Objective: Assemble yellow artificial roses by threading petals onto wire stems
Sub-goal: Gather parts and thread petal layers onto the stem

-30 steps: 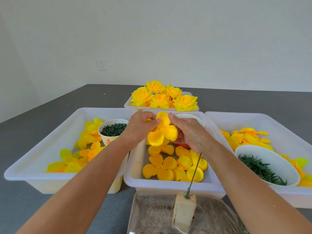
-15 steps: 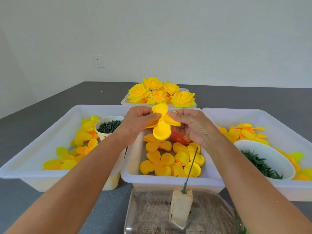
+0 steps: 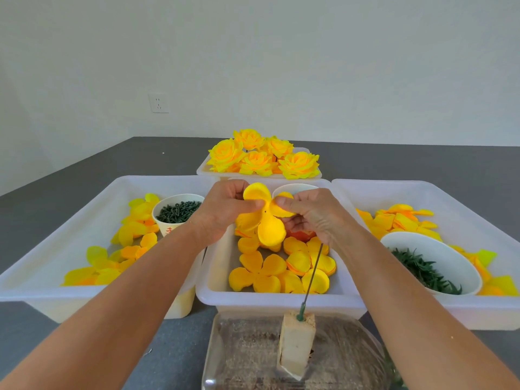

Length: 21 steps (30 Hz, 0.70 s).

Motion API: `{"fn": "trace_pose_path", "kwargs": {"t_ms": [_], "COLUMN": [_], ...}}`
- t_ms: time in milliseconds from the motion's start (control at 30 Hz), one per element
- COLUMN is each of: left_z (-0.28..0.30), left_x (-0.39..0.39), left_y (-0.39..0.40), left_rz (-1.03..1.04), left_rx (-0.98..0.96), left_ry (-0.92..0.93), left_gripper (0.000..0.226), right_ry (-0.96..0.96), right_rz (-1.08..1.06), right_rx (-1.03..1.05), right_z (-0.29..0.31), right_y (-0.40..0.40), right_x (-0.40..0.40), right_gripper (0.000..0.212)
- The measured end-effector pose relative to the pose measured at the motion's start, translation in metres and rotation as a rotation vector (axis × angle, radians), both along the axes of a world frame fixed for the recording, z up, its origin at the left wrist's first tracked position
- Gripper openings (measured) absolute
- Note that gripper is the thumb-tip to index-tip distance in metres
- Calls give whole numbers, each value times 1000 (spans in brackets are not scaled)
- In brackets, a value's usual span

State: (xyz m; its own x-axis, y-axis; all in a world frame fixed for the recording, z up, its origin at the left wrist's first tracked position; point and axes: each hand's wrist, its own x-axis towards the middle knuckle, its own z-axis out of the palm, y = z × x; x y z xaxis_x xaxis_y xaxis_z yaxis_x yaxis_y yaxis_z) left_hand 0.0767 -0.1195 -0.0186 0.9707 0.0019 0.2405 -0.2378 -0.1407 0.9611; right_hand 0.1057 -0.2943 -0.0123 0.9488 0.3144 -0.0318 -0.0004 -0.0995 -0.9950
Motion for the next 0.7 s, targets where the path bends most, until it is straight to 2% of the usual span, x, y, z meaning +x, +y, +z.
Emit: {"fn": "trace_pose_path", "kwargs": {"t_ms": [67,133,267,333,500,700], "left_z": [3,6,5,3,1,1], "left_x": [-1,-1,0,1,2,0], "left_y": [0,0,-1,-1,0,1], "left_rz": [-45,-86,38,38,105,122], "left_rx": [-163,-244,-206,-178,-53,26], "left_ry": [61,91,80,79,-17,-81], "left_gripper": [10,12,10,10,11,23], "right_ry": [7,28,113,153,90,-5], "right_rz": [73,122,183,174,-40,-129], "right_rx": [111,175,315,354,192,64], "right_z": [2,4,7,9,6,4], "right_y": [0,1,0,-2,-4,-4], "right_x": [-1,-1,-2,-2,0,4], "right_gripper": [17,19,14,12,27,17]}}
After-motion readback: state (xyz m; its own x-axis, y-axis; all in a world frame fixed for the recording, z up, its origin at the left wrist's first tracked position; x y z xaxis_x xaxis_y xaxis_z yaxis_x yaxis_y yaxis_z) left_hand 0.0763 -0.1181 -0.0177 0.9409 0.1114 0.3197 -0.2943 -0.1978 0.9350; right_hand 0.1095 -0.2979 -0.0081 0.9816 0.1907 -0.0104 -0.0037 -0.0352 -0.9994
